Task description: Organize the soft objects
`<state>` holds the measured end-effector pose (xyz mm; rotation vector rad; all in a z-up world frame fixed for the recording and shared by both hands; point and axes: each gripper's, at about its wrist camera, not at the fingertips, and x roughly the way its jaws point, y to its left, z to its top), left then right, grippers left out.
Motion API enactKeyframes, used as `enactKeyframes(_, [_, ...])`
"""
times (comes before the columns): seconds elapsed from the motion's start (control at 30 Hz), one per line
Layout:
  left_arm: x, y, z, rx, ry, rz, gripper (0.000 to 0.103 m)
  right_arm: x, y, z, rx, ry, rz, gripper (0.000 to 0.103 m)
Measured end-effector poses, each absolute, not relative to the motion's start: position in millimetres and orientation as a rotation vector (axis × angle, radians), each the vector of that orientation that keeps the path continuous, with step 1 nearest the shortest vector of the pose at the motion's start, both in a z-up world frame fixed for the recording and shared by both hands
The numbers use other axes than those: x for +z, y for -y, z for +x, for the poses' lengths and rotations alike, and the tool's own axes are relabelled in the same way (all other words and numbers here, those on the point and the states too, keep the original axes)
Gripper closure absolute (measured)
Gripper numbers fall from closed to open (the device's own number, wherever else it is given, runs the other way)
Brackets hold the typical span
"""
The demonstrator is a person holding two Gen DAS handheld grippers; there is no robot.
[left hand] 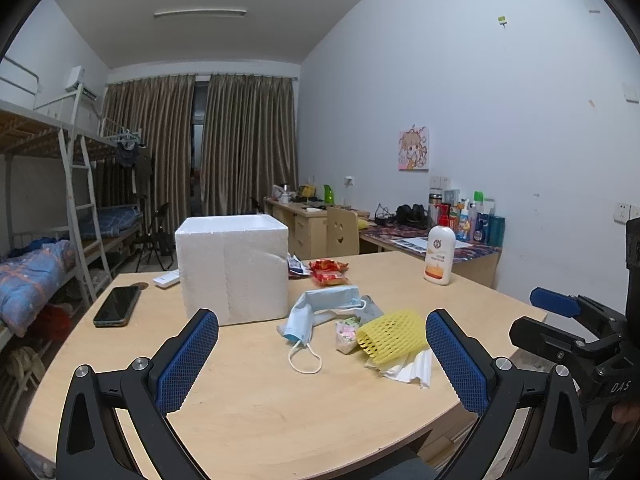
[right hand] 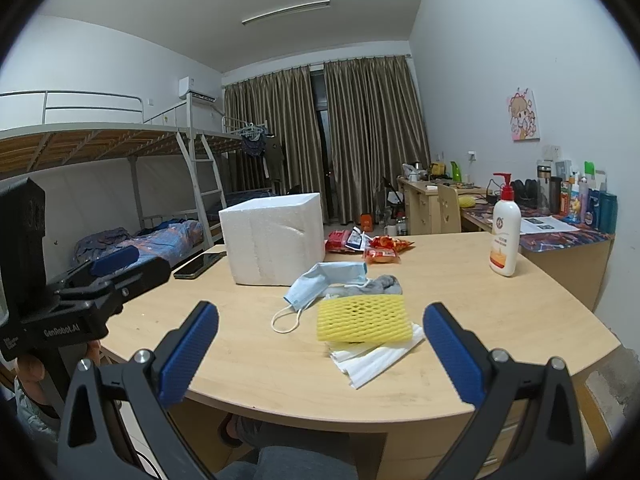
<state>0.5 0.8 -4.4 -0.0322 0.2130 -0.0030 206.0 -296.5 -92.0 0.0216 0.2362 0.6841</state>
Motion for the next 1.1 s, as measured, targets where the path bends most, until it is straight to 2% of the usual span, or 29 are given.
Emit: enactKeyframes(1.1, [-28,-27,107,-0.04,-0.379,-0.045,0.0,-111,267,284,0.638,-0.384,-0.047,0.0])
